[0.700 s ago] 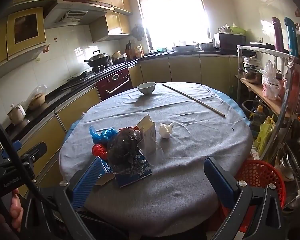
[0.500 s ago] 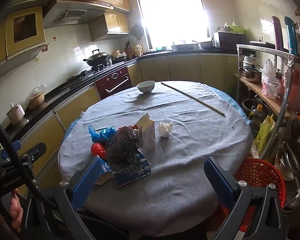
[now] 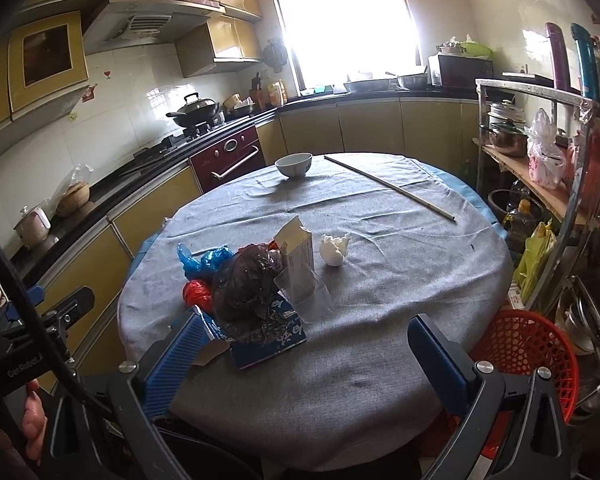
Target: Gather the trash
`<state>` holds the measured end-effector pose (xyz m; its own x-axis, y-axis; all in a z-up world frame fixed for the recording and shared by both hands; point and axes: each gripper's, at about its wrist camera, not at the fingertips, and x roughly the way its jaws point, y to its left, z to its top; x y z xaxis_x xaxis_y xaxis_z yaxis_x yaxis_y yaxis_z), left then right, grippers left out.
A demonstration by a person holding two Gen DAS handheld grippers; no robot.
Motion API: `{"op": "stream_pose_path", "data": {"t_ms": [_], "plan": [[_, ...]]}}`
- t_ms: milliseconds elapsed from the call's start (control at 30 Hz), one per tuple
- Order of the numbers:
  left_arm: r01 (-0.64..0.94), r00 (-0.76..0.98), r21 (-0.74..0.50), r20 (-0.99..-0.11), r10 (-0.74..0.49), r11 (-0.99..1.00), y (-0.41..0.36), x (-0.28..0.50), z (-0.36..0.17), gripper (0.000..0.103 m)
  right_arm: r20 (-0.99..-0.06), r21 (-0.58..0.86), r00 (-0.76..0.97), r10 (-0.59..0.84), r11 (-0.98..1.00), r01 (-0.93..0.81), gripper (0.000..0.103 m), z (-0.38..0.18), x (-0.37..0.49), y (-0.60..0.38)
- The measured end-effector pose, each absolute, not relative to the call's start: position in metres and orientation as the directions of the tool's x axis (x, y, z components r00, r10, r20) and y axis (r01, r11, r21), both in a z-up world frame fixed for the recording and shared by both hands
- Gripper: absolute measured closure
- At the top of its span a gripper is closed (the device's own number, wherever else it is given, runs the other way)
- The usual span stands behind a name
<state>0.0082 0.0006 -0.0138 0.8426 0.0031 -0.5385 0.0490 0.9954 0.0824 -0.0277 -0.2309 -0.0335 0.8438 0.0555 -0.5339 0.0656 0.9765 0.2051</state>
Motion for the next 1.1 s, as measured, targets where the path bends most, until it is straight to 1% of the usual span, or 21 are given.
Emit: {"op": "stream_pose_path", "data": {"t_ms": [200,300,433,633,767,900,967,1033,1067,1100], "plan": [[0.05,0.846,0.081,-0.533,0.001,0.995,0.001,0.008,-0.014,0.0,-0.547,0.213,0.835,0.058,0.974,0.072,0.0,-0.033,-0.027,-0.233],[0.049,0.856,0.12,-0.516,0.02,0.992,0.0,0.008,-0.016,0.0,-0.546,0.214,0.836,0.053,0.974,0.078,0.0,-0.034,-0.027,-0.234],[0.051,0.853,0.146,-0.521,0.033,0.988,-0.002,0.01,-0.018,0.0,-0.536,0.203,0.843,0.044,0.976,0.078,0.0,-0.037,-0.026,-0.235],[0.056,0.837,0.126,-0.547,0.023,0.99,-0.002,0.014,-0.021,0.0,-0.544,0.206,0.837,0.053,0.976,0.072,0.0,-0.042,-0.022,-0.236],[0.058,0.808,0.075,-0.589,-0.003,0.995,0.006,0.027,-0.03,0.0,-0.552,0.229,0.831,0.072,0.971,0.068,0.0,-0.048,-0.015,-0.241],[0.027,0.771,0.05,-0.637,0.011,0.998,0.022,0.053,-0.052,0.0,-0.572,0.267,0.814,0.096,0.961,0.075,0.0,-0.056,0.0,-0.256],[0.012,0.733,0.033,-0.681,0.013,0.999,0.033,0.069,-0.067,0.0,-0.587,0.294,0.8,0.122,0.953,0.07,0.0,-0.063,0.012,-0.264],[0.007,0.696,-0.005,-0.718,-0.009,1.0,0.044,0.081,-0.08,0.0,-0.601,0.295,0.788,0.132,0.953,0.065,0.001,-0.071,0.024,-0.27],[0.002,0.672,-0.037,-0.74,-0.029,0.999,0.051,0.087,-0.087,0.0,-0.609,0.303,0.78,0.141,0.951,0.065,0.002,-0.076,0.032,-0.273],[-0.001,0.656,-0.035,-0.755,-0.026,0.999,0.053,0.088,-0.089,0.0,-0.62,0.315,0.769,0.155,0.947,0.063,0.004,-0.081,0.041,-0.276]]}}
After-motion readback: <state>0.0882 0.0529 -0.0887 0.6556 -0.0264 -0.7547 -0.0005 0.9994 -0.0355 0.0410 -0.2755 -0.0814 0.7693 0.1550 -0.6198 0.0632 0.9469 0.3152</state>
